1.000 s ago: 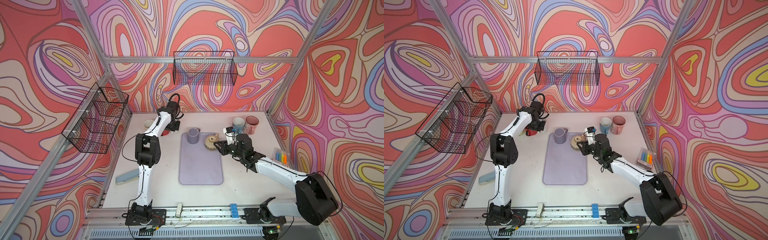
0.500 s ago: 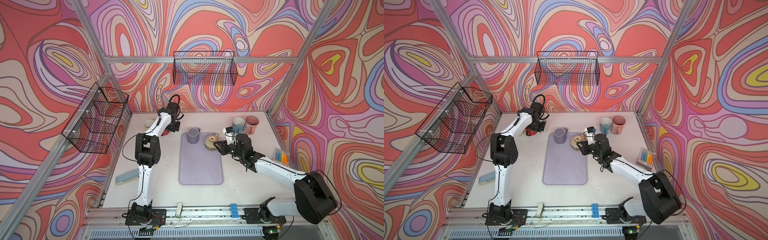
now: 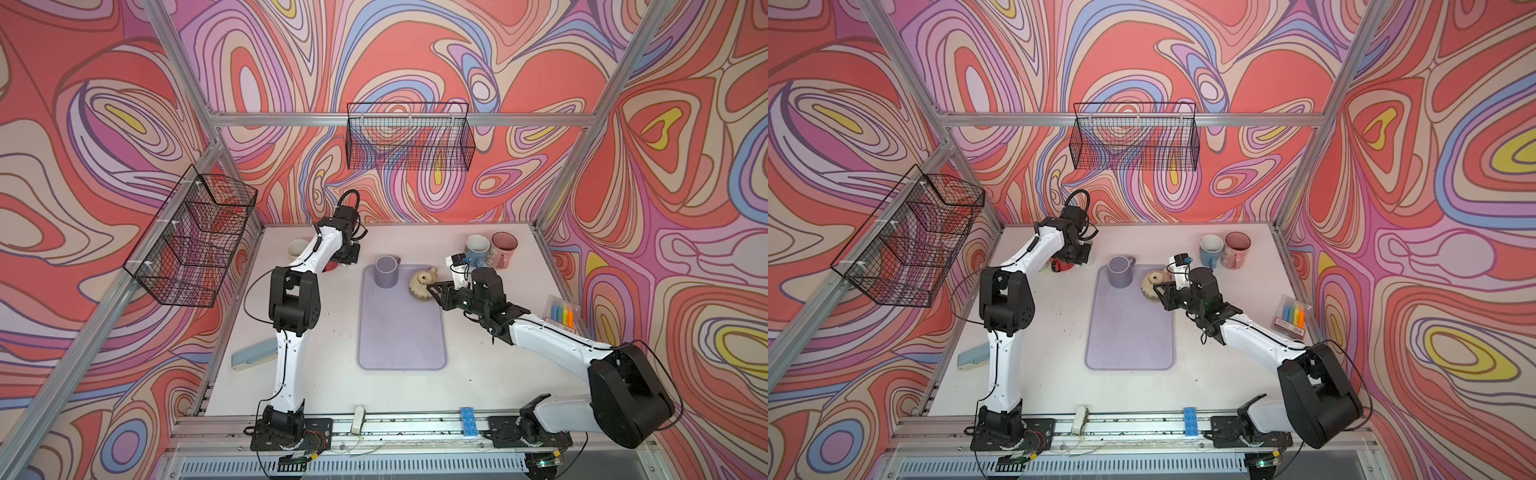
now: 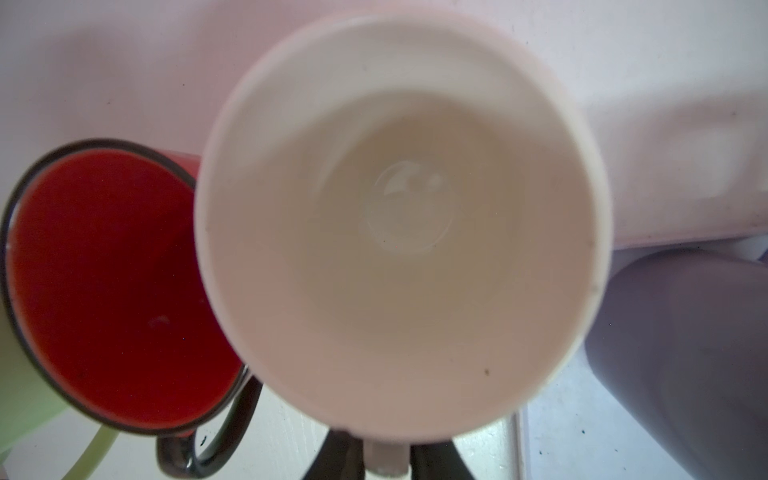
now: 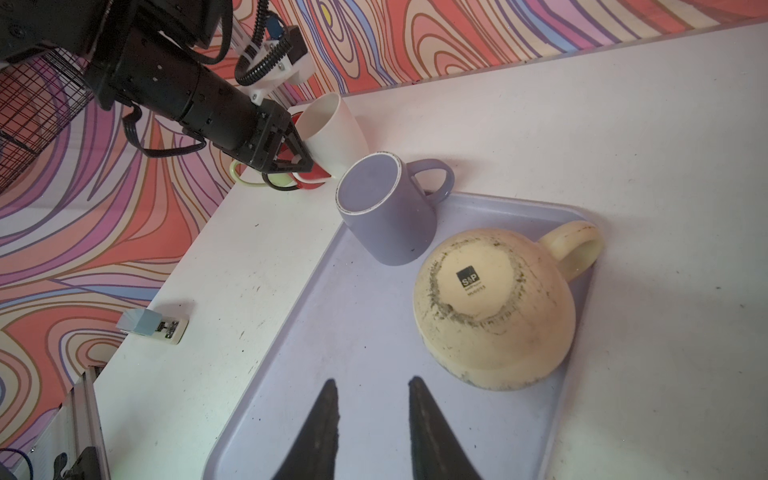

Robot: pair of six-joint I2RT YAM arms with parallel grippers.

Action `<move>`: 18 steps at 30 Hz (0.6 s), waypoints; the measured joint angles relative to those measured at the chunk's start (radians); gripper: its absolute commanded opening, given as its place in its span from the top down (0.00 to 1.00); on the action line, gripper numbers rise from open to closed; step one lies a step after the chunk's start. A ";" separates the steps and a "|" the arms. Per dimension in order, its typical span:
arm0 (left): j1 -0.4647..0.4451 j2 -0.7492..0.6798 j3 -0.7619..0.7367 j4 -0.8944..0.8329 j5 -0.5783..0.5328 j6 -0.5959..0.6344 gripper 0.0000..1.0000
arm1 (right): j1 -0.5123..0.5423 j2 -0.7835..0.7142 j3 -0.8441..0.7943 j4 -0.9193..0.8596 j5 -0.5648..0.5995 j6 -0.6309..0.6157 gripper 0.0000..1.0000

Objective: Turn the mug right side up
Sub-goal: 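Lower the white mug beside the red mug and open the left gripper, then withdraw the left gripper while the right gripper swings toward the cream mug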

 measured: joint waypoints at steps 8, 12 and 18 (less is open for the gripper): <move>0.000 -0.006 -0.002 0.006 -0.005 0.000 0.65 | 0.000 0.000 0.000 0.000 0.000 0.000 0.71; 0.000 -0.020 -0.002 0.007 -0.005 0.000 0.65 | 0.000 0.000 0.000 0.000 0.000 0.000 0.70; 0.000 -0.079 -0.008 0.010 -0.002 -0.001 0.64 | 0.000 0.000 0.000 -0.004 0.000 0.000 0.70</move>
